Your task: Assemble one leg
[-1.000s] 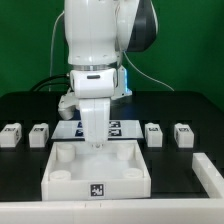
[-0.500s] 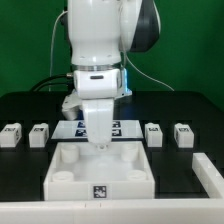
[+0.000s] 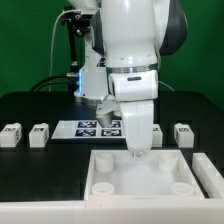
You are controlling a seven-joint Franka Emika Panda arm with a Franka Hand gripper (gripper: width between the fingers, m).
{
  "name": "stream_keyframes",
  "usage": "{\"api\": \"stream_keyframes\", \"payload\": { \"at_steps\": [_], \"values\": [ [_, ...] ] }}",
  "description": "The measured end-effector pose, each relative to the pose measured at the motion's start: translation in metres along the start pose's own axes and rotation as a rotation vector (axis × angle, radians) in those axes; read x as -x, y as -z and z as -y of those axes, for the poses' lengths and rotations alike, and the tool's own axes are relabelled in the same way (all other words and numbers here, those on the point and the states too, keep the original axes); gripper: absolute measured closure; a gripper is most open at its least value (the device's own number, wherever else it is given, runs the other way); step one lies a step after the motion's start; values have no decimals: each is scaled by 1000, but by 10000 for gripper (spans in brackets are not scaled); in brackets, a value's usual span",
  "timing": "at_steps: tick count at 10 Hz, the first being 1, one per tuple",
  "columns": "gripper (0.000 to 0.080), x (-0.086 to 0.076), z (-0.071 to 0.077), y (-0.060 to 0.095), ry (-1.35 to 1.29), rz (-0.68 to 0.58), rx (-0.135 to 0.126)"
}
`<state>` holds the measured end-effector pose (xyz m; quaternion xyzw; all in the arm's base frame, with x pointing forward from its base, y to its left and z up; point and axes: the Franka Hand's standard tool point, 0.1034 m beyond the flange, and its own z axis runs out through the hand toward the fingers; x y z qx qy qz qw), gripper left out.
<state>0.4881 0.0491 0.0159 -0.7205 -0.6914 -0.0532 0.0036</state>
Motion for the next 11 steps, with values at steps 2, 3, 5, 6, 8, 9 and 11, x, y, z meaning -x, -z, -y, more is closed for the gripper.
{"api": "stream_keyframes", "payload": {
  "at_steps": [2,3,5,6,8,9,11],
  "values": [
    [742,-10,-1,-1,27,-7,6],
    [742,-17,-1,-1,35,-12,1],
    [742,-19,-1,-2,29,-14,1],
    [742,-18,-1,-2,30,-15,4],
    [742,-17,-1,-1,32,-18,19],
    [742,-17,-1,-2,30,-18,18],
    [401,-16,-1,-2,28,-18,18]
  ]
}}
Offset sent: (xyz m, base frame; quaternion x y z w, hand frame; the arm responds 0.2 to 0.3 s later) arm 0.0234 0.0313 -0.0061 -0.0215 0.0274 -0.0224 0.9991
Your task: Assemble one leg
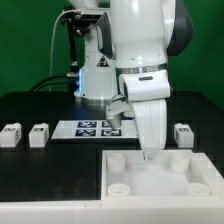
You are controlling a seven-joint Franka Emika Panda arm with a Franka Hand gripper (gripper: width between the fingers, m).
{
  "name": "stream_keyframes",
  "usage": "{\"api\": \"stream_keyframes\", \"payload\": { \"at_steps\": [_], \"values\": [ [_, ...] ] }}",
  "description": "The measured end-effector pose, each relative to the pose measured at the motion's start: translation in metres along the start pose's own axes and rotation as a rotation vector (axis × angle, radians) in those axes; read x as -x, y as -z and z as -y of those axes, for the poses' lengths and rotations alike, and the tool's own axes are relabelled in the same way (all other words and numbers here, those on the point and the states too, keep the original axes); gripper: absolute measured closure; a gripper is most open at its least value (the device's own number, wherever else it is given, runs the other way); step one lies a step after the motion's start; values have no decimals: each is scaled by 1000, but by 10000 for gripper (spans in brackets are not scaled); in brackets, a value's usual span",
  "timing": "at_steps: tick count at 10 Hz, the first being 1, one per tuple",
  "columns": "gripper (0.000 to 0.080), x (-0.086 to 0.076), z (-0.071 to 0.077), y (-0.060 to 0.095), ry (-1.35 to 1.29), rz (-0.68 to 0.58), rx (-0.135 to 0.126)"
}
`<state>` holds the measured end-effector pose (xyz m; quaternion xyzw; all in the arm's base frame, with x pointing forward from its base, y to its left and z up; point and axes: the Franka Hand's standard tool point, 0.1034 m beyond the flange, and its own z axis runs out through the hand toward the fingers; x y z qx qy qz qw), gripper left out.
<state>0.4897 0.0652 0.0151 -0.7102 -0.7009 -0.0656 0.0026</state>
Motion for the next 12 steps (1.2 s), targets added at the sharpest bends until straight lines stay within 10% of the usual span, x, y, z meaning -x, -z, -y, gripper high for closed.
{"api": "stream_keyframes", "payload": {
  "at_steps": [4,10,12],
  "values": [
    [167,0,0,0,-1,0,0],
    [151,0,0,1,-12,1,2],
    [151,-12,4,24,-140,6,26]
  ]
}}
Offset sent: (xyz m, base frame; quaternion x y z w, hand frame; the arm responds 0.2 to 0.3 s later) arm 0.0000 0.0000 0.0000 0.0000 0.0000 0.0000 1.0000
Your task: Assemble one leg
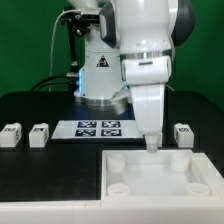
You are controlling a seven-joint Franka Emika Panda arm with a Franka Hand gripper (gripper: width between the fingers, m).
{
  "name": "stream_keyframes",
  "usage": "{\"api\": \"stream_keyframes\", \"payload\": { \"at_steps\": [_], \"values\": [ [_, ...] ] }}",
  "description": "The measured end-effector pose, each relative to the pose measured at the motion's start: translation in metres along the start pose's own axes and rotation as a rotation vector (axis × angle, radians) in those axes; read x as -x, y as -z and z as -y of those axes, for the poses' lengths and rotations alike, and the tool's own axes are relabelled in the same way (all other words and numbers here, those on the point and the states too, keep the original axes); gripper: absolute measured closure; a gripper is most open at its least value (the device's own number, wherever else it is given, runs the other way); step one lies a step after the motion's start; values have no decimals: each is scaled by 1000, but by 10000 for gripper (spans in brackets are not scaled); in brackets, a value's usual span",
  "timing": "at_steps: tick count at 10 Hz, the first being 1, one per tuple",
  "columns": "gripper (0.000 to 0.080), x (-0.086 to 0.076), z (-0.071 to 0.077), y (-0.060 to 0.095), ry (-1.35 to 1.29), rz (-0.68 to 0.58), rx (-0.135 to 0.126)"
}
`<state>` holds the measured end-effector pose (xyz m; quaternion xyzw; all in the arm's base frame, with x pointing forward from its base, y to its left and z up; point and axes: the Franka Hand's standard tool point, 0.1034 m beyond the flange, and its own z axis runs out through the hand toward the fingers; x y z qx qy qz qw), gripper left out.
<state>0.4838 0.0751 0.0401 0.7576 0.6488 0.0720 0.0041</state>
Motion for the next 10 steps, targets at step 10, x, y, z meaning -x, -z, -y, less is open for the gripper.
{"api": "stream_keyframes", "payload": {
  "at_steps": [10],
  "values": [
    [151,-59,22,16,-1001,-34,-17]
  ]
}}
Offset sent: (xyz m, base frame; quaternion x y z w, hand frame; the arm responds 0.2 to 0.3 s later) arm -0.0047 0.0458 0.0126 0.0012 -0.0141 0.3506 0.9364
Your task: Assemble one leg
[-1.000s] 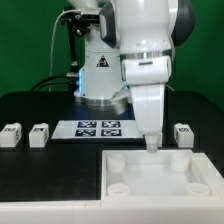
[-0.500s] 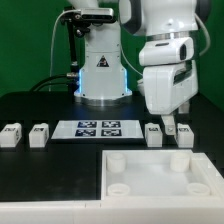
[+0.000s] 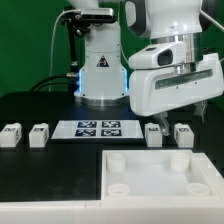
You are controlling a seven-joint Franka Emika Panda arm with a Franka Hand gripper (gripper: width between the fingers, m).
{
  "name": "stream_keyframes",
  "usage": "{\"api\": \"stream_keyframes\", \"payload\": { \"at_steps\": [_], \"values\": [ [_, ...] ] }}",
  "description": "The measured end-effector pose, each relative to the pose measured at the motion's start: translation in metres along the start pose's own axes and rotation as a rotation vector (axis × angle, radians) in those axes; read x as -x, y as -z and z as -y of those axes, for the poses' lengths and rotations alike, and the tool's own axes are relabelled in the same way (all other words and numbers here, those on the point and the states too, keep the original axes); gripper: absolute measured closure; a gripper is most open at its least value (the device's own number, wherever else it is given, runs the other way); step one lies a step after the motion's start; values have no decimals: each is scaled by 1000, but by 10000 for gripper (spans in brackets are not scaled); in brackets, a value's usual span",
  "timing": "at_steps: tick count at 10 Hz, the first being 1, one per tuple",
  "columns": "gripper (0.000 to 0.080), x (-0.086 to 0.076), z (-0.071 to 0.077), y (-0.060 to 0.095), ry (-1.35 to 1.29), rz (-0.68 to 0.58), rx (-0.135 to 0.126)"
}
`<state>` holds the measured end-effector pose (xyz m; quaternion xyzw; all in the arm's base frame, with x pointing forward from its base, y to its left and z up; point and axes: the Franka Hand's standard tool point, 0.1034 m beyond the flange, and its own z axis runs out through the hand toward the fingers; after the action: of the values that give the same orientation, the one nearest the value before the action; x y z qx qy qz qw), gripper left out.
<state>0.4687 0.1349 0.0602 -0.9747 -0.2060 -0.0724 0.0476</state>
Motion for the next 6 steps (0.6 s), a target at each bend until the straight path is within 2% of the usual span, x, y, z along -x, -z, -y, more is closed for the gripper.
{"api": "stream_keyframes", "payload": {
  "at_steps": [2,3,4,6],
  "values": [
    [151,7,15,-5,-270,17,-15],
    [151,10,17,-9,-377,12,-19],
    [151,15,20,-16,-415,13,-21],
    [151,14,20,-15,-382,56,-29]
  ]
}}
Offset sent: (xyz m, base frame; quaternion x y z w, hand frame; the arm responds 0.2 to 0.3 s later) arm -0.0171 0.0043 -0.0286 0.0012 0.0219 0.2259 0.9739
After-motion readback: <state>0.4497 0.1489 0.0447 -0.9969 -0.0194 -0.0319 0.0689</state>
